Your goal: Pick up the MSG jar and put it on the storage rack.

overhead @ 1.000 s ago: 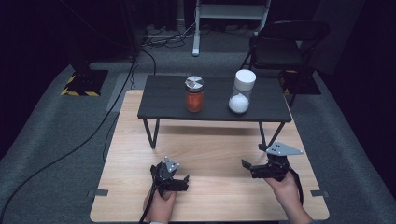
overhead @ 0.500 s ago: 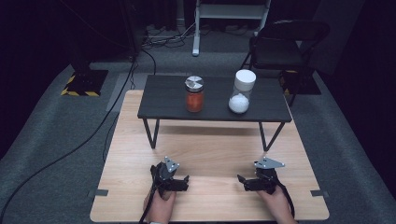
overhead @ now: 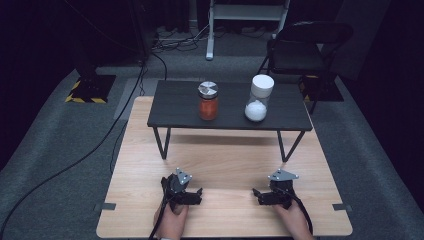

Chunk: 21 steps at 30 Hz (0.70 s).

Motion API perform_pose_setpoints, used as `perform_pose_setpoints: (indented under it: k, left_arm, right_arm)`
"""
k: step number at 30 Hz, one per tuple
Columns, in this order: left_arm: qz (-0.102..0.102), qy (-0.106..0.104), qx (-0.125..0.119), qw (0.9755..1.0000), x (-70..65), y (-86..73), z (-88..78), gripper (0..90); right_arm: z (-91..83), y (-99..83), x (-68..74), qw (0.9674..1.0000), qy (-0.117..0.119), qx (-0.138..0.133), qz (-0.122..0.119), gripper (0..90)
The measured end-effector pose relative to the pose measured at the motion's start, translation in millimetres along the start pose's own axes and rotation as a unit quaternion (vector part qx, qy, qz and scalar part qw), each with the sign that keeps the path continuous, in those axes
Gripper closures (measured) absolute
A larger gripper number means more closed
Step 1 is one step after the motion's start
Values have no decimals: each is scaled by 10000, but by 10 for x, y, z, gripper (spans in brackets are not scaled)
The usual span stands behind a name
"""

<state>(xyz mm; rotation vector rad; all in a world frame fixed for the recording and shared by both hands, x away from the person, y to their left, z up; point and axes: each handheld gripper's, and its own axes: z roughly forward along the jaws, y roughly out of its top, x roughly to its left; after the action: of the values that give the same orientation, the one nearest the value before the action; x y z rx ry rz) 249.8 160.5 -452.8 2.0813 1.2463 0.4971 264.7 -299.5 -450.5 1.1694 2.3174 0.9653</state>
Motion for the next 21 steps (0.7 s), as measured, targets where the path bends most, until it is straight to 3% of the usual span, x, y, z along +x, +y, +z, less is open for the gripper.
perform_pose_setpoints:
  k: [21]
  left_arm:
    - [-4,5,-2,10000,-2,-1,0,1]
  right_arm:
    - [9,7,11,10000,-13,5,13,0]
